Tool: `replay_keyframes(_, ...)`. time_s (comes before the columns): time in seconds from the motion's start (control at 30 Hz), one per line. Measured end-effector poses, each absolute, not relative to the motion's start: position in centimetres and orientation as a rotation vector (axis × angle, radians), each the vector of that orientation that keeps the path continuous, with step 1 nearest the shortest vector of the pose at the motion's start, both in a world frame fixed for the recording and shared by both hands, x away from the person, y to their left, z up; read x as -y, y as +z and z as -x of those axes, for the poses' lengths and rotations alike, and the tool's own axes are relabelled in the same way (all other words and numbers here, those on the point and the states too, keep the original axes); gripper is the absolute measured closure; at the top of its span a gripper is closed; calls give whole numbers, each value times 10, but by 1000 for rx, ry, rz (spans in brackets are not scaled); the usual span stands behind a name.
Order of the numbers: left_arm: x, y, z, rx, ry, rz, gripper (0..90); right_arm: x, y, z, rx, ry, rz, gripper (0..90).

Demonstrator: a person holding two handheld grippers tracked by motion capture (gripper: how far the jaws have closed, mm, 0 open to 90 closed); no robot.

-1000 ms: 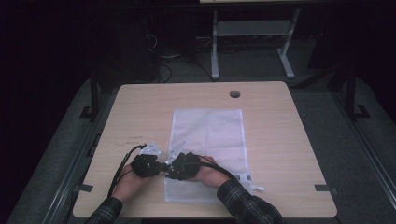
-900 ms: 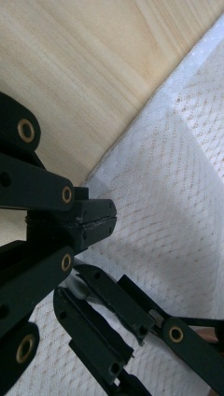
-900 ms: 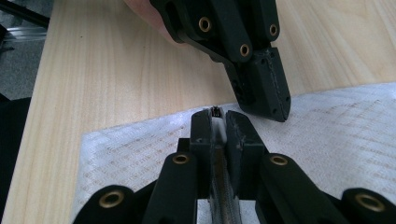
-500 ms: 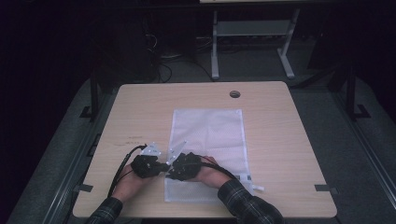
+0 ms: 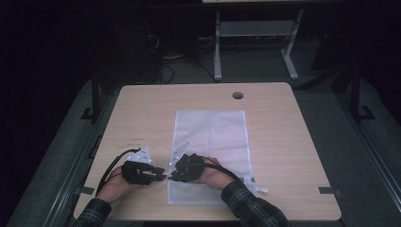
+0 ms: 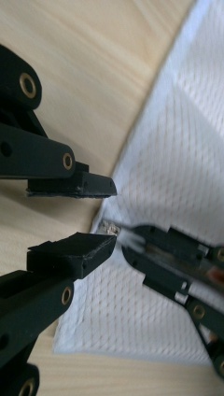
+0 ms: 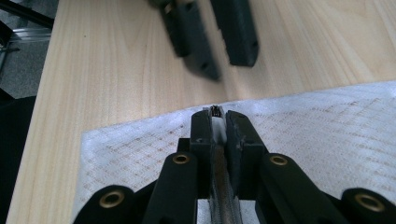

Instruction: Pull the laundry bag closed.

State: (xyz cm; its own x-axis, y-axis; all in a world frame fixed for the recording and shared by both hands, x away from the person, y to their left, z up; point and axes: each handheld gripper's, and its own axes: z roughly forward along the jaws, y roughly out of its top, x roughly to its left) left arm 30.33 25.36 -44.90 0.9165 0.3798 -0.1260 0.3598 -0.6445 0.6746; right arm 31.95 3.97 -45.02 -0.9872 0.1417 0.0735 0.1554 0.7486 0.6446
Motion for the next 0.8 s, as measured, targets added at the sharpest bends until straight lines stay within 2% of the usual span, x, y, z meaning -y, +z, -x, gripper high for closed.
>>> replay_keyframes(0.23, -246, -451, -300, -461, 8, -2368, 722, -39, -449, -320, 2915, -1078, 251, 813)
replay_keyframes(0.5, -244, -449, -293, -414, -54, -2383, 850, -38, -449, -322, 2918, -1079, 260, 813)
replay_keyframes(0.8, -229, -457, -288, -386, -98, -2415, 897, -39, -449, -323, 2921, -1078, 260, 813)
